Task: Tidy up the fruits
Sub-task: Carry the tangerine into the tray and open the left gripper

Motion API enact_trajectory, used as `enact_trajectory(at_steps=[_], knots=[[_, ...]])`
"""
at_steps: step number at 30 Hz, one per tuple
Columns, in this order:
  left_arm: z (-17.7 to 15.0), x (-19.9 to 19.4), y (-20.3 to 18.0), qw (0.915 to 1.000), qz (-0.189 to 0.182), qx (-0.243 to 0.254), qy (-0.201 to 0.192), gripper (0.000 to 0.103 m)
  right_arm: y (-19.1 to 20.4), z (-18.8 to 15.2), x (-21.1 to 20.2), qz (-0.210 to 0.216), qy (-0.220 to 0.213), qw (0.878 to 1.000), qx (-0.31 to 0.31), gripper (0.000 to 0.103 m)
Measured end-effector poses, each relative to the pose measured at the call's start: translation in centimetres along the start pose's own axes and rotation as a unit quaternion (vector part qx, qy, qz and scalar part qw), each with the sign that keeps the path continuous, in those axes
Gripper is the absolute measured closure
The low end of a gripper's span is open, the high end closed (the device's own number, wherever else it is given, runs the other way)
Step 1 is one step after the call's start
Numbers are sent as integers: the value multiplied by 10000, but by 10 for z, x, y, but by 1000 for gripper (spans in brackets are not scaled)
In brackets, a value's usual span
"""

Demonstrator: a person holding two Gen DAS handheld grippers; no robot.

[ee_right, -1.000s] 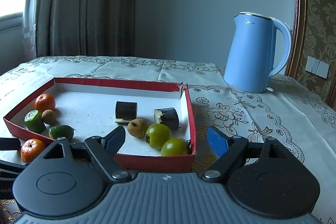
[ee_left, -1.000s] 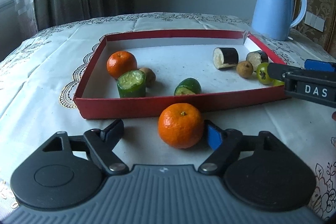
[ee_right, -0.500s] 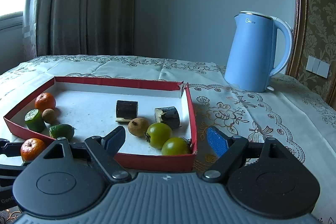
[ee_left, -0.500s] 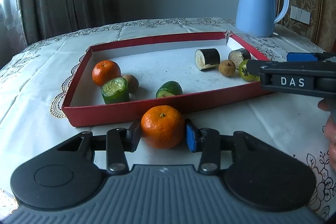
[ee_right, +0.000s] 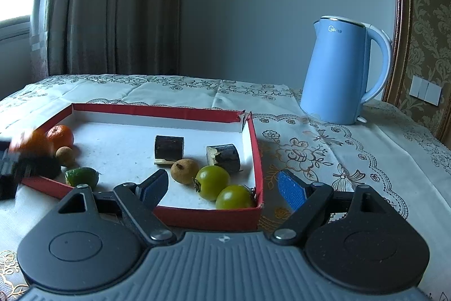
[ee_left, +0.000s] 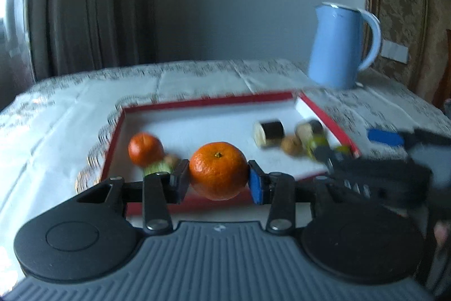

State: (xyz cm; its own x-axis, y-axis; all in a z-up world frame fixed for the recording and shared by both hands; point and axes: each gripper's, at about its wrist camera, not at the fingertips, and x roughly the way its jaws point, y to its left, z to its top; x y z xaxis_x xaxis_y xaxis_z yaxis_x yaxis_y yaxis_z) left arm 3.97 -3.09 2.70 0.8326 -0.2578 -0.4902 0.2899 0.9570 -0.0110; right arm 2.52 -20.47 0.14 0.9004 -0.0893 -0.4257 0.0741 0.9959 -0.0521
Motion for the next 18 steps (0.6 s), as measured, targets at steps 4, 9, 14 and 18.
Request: enact_trajectory(at_steps=[4, 9, 14, 18], knots=[[15, 24, 1, 9999, 128, -15, 14, 64, 0, 0, 0, 10, 12, 10000, -1, 18], [22, 54, 2, 9995, 213, -122, 202, 64, 0, 0, 1, 31, 53, 10000, 3, 18], [25, 77, 4, 9988, 326, -176, 326, 64, 1, -1, 3, 48, 97, 9999, -8, 18], [26, 93, 6, 9976, 489, -206, 440, 64, 2, -1, 6, 47, 142, 9999, -27, 18]])
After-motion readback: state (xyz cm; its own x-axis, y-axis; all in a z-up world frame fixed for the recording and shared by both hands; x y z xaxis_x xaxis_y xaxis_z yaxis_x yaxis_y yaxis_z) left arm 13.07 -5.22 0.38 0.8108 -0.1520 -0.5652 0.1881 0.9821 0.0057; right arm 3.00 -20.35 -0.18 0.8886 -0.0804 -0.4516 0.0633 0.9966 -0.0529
